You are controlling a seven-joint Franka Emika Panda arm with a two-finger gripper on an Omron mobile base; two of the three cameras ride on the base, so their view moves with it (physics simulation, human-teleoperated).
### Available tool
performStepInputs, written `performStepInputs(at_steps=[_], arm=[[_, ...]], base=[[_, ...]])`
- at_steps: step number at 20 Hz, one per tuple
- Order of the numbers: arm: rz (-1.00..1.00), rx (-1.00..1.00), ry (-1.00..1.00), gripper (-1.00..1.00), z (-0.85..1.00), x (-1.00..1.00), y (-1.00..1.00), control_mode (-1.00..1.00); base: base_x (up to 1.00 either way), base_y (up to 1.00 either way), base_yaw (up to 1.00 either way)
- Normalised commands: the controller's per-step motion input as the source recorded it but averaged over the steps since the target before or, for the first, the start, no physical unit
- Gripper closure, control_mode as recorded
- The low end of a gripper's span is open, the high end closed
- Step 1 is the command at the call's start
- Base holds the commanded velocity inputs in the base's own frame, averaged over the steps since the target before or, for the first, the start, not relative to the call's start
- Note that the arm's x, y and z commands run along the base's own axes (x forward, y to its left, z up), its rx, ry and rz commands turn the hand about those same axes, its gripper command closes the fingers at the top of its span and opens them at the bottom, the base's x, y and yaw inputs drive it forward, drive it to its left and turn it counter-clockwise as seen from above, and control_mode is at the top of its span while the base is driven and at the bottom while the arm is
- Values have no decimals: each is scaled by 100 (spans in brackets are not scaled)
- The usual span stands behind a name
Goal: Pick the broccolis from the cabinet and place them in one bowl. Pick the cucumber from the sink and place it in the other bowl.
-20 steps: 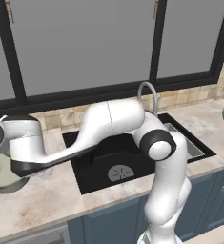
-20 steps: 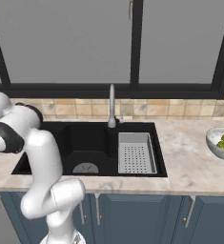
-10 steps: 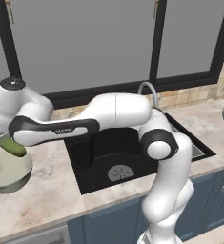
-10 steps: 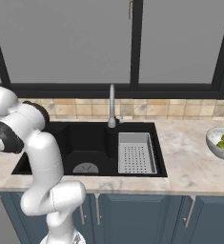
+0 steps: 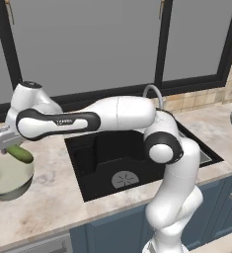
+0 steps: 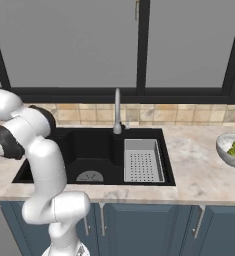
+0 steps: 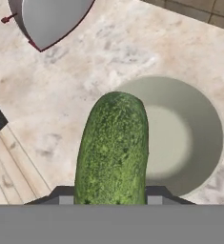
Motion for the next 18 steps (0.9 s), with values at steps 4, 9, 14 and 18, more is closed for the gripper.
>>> performStepInputs(at_steps=[4, 9, 14, 18], arm=[[0, 0, 18, 100, -8, 19, 0, -100], [0, -6, 17, 100, -1, 21, 4, -100], [0, -14, 5, 100, -20, 19, 12, -100], [0, -17, 0, 100, -12, 14, 17, -100]], base=[[0, 0, 0], [0, 0, 0], [0, 0, 0], [0, 0, 0]])
